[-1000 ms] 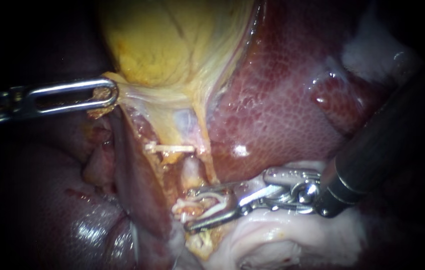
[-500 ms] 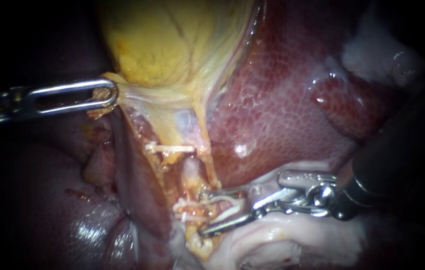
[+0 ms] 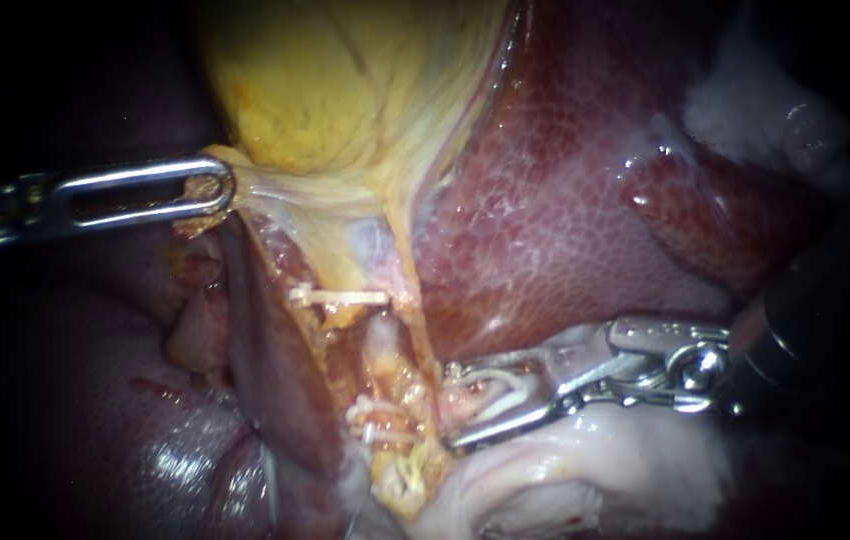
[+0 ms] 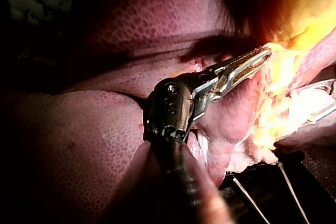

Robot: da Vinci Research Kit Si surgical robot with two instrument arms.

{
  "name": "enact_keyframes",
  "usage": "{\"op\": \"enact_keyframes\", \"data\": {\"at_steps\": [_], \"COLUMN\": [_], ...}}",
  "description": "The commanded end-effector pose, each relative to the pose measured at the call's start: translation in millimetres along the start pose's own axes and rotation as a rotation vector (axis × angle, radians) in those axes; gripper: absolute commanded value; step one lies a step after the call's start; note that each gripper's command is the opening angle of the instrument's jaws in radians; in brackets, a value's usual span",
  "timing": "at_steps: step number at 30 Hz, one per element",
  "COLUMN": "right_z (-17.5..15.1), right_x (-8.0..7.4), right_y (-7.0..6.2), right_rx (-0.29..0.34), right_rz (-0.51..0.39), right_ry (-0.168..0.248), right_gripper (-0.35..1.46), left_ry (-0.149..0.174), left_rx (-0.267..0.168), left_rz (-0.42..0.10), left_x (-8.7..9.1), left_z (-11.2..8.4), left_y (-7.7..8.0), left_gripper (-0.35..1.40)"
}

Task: Clipping first clip right tube

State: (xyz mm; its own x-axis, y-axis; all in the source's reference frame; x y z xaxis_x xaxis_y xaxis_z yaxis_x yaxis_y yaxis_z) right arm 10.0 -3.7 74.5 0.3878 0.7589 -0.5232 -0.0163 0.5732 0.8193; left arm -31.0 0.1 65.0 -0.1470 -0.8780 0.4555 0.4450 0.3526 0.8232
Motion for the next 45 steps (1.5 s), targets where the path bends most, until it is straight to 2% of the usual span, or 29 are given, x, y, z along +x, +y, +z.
{"op": "enact_keyframes", "data": {"at_steps": [1, 13, 20, 31, 35, 40, 42, 45], "right_z": [0.1, 1.5, 3.3, 5.4, 5.3, 3.3, 2.7, 2.5], "right_x": [-0.1, 0.7, 1.0, -0.1, 0.0, 1.4, 1.8, 1.6], "right_y": [0.2, 1.9, 2.1, 2.0, 1.9, 2.1, 2.4, 2.7], "right_rx": [-0.002, -0.028, -0.037, -0.046, -0.046, -0.046, -0.071, -0.095], "right_rz": [0.000, -0.015, -0.015, -0.023, -0.021, -0.032, -0.040, -0.047], "right_ry": [0.000, 0.005, 0.009, 0.009, 0.010, 0.006, 0.001, -0.015], "right_gripper": [0.59, 0.59, 0.59, 0.60, 0.60, 0.60, 0.60, 0.60], "left_ry": [0.000, 0.000, 0.000, 0.000, 0.000, 0.000, 0.000, 0.000], "left_rx": [0.000, 0.000, -0.001, -0.001, -0.001, 0.000, 0.000, 0.000], "left_rz": [0.000, 0.000, 0.000, 0.000, 0.000, 0.000, 0.000, 0.000], "left_x": [0.0, 0.0, 0.0, 0.0, 0.0, 0.0, 0.0, 0.0], "left_z": [0.0, -0.1, -0.1, -0.1, -0.1, -0.2, -0.2, -0.2], "left_y": [0.0, -0.1, -0.2, -0.2, -0.2, -0.2, -0.2, -0.2], "left_gripper": [-0.35, -0.35, -0.35, -0.35, -0.35, -0.35, -0.35, -0.35]}}
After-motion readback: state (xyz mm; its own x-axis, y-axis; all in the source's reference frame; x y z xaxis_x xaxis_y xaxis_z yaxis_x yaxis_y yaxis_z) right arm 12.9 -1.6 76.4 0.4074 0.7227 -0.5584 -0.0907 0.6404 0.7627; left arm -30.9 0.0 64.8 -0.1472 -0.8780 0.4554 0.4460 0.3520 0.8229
